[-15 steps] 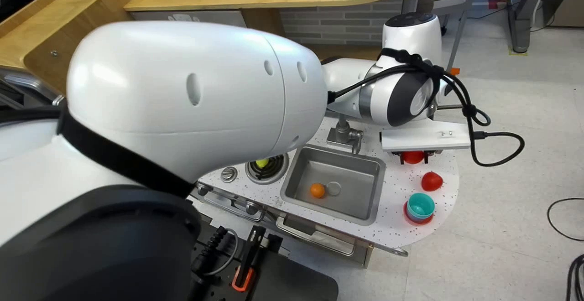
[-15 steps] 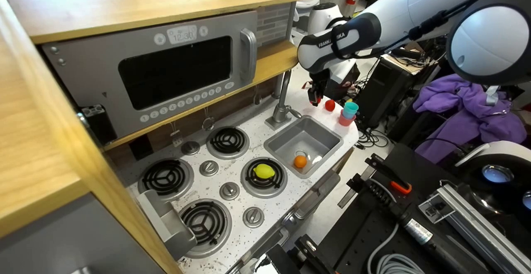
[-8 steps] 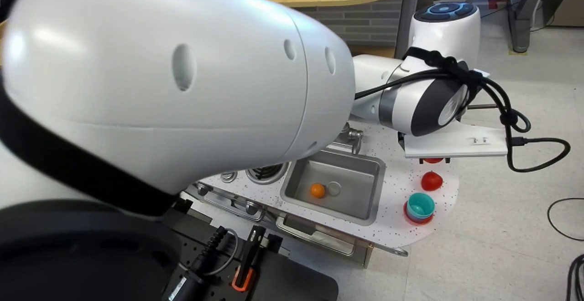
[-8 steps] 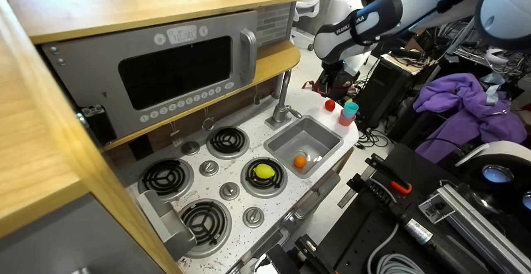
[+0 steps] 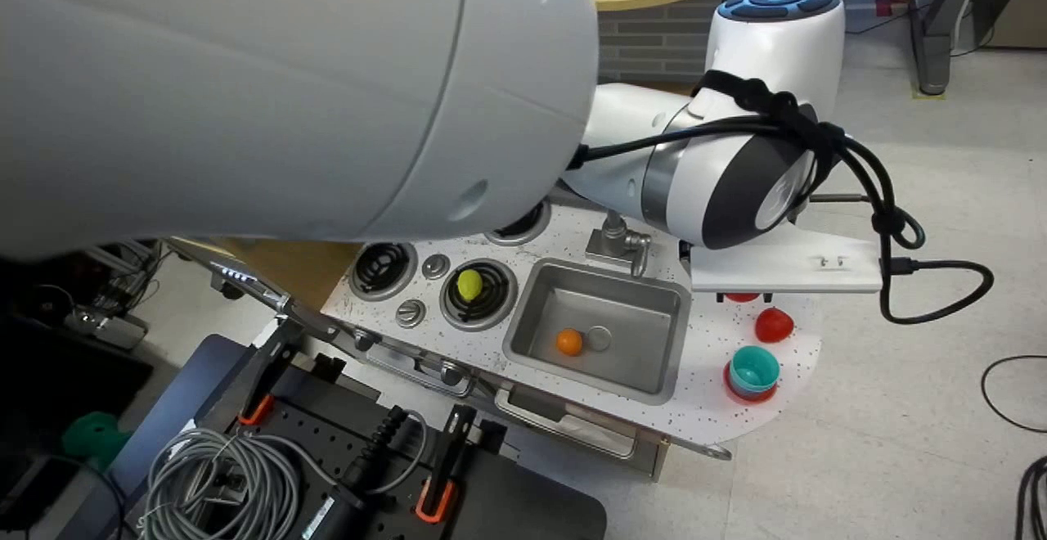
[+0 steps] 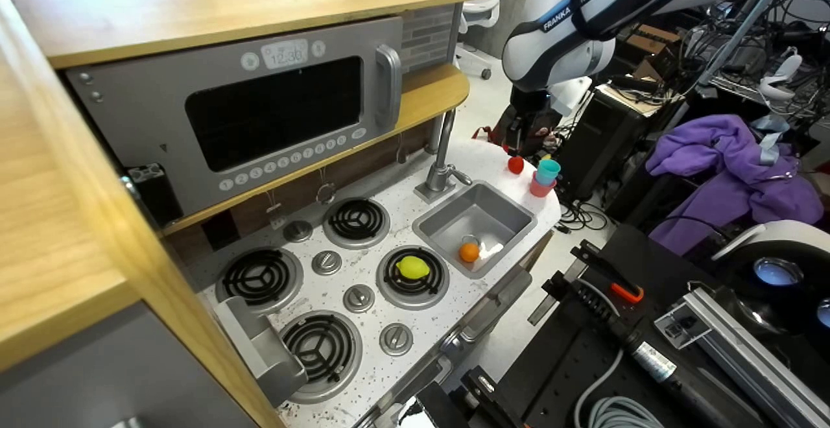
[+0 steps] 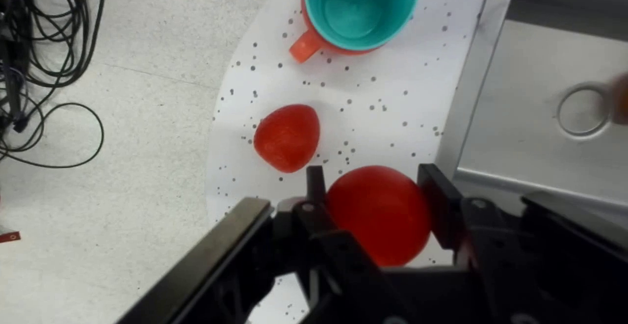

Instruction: Move the red object in the sink

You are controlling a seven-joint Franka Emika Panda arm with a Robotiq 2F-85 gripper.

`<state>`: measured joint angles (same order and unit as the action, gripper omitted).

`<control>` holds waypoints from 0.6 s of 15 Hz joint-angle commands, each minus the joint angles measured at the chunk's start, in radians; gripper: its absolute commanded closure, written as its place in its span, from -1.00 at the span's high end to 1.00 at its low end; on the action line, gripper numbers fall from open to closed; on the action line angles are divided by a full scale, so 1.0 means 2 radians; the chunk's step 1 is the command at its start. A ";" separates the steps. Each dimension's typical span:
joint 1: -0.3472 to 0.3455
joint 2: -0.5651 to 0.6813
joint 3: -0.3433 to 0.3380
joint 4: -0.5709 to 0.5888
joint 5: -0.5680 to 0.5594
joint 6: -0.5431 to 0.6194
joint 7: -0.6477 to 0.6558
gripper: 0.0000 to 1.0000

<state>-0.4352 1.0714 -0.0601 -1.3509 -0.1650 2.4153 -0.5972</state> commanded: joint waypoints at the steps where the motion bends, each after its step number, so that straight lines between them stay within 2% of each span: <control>1: -0.008 -0.081 0.007 -0.118 0.010 0.017 -0.011 -0.50; 5: 0.001 -0.129 0.006 -0.209 0.007 0.033 -0.005 -0.50; 9: 0.015 -0.128 0.010 -0.250 0.003 0.070 0.005 -0.50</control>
<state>-0.4248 0.8574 -0.0464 -1.7440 -0.1639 2.4760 -0.5950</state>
